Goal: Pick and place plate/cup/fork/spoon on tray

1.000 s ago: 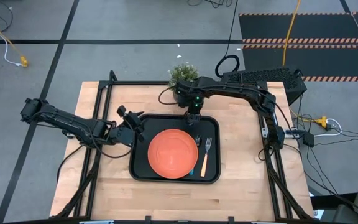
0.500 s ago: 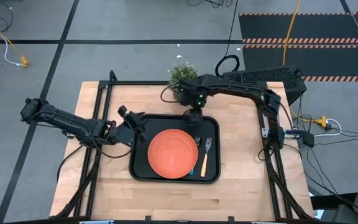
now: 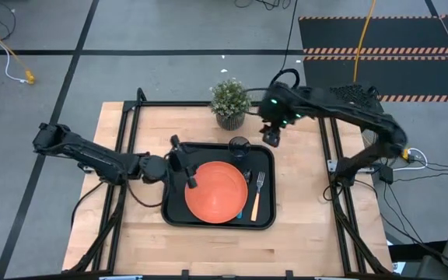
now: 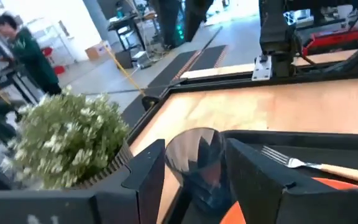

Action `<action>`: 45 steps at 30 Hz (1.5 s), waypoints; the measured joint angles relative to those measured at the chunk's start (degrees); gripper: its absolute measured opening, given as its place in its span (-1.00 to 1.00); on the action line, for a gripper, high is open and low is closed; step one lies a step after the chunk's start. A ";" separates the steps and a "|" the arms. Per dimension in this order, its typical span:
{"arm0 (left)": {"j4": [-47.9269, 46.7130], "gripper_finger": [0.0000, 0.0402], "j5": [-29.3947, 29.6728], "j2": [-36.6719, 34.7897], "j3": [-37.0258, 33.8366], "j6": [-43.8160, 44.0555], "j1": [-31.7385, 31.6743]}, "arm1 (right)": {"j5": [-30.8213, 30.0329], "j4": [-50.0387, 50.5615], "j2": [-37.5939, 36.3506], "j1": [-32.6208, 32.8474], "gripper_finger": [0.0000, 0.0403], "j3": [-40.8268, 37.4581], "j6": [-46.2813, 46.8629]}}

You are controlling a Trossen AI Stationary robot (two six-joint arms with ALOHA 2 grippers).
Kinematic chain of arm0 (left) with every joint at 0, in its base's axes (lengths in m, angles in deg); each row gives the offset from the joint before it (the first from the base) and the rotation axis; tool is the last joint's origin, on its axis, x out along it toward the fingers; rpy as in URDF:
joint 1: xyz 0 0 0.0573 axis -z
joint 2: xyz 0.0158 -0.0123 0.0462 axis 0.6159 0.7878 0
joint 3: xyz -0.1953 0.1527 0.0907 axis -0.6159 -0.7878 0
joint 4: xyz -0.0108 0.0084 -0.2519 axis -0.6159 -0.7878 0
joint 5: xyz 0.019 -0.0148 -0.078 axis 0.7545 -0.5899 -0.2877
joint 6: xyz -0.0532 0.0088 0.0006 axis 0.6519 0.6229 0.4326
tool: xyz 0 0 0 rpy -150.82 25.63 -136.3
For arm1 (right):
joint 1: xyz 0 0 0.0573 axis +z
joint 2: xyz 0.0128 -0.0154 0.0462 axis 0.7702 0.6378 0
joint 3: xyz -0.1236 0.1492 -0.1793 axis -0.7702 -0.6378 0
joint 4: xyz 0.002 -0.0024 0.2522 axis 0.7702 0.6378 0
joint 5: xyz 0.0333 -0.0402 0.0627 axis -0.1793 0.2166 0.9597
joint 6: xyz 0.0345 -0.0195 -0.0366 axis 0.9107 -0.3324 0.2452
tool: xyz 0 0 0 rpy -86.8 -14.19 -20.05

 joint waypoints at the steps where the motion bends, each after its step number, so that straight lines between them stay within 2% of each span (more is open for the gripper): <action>1: 0.99 -0.14 -0.68 1.14 0.38 -1.26 -0.60 | -0.02 -2.08 -2.72 0.02 -0.09 -3.61 1.45; 4: -0.03 -0.14 -4.63 3.89 3.13 -3.71 -3.15 | -0.27 -11.81 -11.07 0.04 -0.09 -15.18 4.68; 6: -4.16 -0.14 -9.41 5.49 6.84 -4.29 -5.10 | -1.98 -20.37 -15.88 0.04 -0.09 -22.85 6.51; 10: -22.72 -0.14 -16.89 8.60 17.60 -4.67 -9.05 | -2.63 -33.99 -22.40 0.02 -0.09 -34.03 9.53; 12: -32.98 -0.14 -19.72 10.31 23.29 -5.09 -10.88 | -2.60 -37.07 -24.29 0.02 -0.09 -37.33 9.69; 17: -48.52 -0.14 -31.08 16.19 36.53 -7.52 -15.72 | -2.60 -40.22 -26.25 0.32 -0.09 -41.29 9.68; 19: -54.69 -0.14 -33.73 19.71 41.06 -9.07 -17.29 | -2.60 -40.30 -26.58 0.97 -0.09 -42.12 9.39; 22: -62.52 -0.14 -34.59 25.45 46.22 -13.08 -18.58 | -2.51 -40.32 -26.86 1.86 -0.09 -43.09 8.23; 28: -64.98 -0.14 -34.20 32.55 50.88 -24.75 -17.83 | -2.60 -40.27 -28.86 2.25 -0.09 -43.07 6.67; 37: -66.77 -0.14 -33.65 36.36 54.21 -35.09 -18.24 | -5.08 -42.76 -32.47 2.16 -0.09 -42.99 4.32; 40: -68.50 -0.14 -33.69 36.92 54.75 -36.42 -19.65 | -7.30 -43.11 -32.72 2.13 -0.09 -42.99 4.04; 45: -68.78 -0.14 -33.53 39.68 55.08 -38.27 -21.97 | -7.56 -43.32 -32.72 2.05 -0.09 -42.99 3.20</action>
